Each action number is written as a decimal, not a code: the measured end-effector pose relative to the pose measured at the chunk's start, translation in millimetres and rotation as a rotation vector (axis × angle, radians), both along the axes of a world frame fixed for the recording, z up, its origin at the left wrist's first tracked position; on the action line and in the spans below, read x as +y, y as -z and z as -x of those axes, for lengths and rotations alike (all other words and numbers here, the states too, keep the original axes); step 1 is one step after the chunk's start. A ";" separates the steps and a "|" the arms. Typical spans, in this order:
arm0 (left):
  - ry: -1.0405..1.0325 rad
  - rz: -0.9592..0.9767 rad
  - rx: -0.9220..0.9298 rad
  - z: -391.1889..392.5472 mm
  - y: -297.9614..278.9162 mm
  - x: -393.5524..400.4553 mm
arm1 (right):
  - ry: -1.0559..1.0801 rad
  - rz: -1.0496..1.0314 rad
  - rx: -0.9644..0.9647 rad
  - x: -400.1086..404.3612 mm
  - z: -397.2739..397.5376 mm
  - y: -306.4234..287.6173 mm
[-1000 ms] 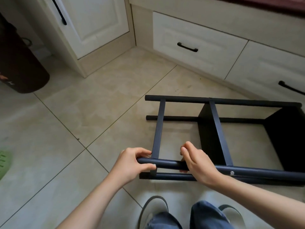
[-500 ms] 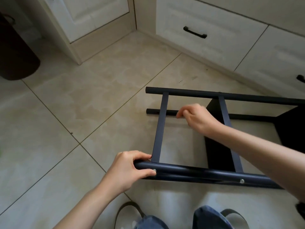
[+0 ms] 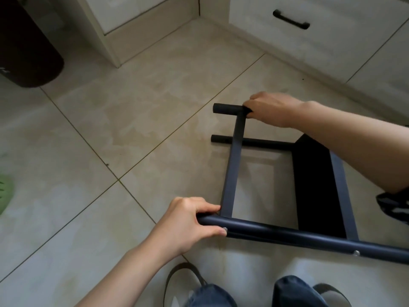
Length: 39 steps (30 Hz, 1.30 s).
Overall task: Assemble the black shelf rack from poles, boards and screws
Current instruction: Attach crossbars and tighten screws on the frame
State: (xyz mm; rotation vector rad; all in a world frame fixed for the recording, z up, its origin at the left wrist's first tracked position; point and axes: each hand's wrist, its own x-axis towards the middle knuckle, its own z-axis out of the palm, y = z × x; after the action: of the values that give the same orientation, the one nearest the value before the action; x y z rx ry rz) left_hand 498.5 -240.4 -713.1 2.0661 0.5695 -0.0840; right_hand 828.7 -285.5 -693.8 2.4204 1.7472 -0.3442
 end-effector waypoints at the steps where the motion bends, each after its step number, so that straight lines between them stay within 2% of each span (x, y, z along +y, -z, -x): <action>1: 0.002 0.000 -0.007 -0.1 0.2 0.0 | 0.010 0.015 0.016 2.0 -2.8 -1.9; 10: -0.005 -0.016 -0.082 0.8 1.1 -2.1 | 0.068 0.064 -0.020 1.3 -6.4 -0.7; 15: 0.019 -0.010 -0.091 2.6 0.1 -5.7 | 0.017 0.103 -0.041 14.6 3.5 -8.0; 23: -0.048 0.026 -0.010 5.8 2.3 -5.4 | 0.038 0.046 0.063 11.6 19.6 -6.6; 28: -0.038 0.044 0.014 5.2 3.0 -3.8 | -0.011 0.042 -0.045 6.8 23.4 -2.2; 39: -0.024 0.062 0.044 4.0 2.1 -0.7 | 0.038 0.043 -0.008 13.4 23.9 -3.1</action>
State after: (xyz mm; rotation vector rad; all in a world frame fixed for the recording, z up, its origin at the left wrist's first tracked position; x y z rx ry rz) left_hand 494.6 -241.1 -715.3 2.0011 0.6111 -0.1321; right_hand 804.8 -272.1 -690.7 2.4242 1.6745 -0.3721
